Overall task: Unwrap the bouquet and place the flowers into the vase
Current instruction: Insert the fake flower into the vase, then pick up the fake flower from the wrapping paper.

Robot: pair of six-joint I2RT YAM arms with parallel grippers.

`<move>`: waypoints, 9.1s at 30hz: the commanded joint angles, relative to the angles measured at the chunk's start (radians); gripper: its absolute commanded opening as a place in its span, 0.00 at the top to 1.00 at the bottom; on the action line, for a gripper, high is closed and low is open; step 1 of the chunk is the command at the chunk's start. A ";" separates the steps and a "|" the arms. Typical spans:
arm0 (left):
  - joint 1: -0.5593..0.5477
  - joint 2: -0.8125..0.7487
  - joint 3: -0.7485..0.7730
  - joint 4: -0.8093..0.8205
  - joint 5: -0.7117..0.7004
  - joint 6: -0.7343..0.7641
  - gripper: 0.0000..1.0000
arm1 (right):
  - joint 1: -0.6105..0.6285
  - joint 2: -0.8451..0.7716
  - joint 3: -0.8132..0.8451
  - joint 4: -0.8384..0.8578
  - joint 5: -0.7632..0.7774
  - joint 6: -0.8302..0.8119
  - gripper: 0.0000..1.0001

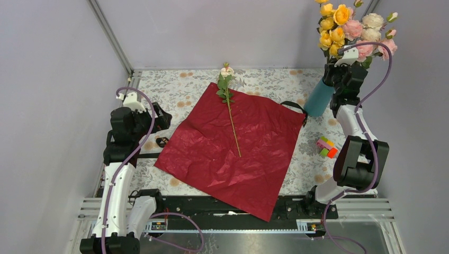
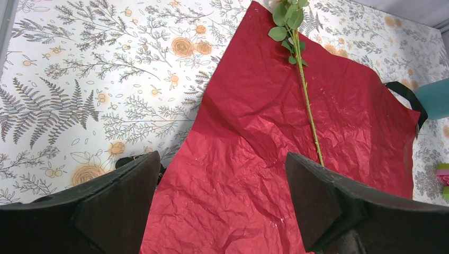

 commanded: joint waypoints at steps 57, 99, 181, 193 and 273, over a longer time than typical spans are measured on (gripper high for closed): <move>-0.600 0.191 -0.076 0.130 -0.373 -0.347 0.16 | 0.004 -0.759 -0.314 -0.786 0.109 0.629 0.29; -0.806 1.218 0.587 0.129 -0.500 -0.377 0.54 | 0.068 -0.778 -0.387 -0.854 0.046 0.593 0.33; -0.824 0.701 -0.090 0.626 -0.195 -0.533 1.00 | 0.484 -0.462 -0.486 -0.477 -0.096 0.894 0.35; -0.828 0.565 -0.217 0.805 -0.163 -0.625 1.00 | 0.611 -0.153 -0.364 -0.241 -0.051 1.035 0.36; -0.554 0.319 0.141 0.149 0.251 -0.173 0.01 | 0.675 -0.544 -0.332 -0.126 0.277 0.354 1.00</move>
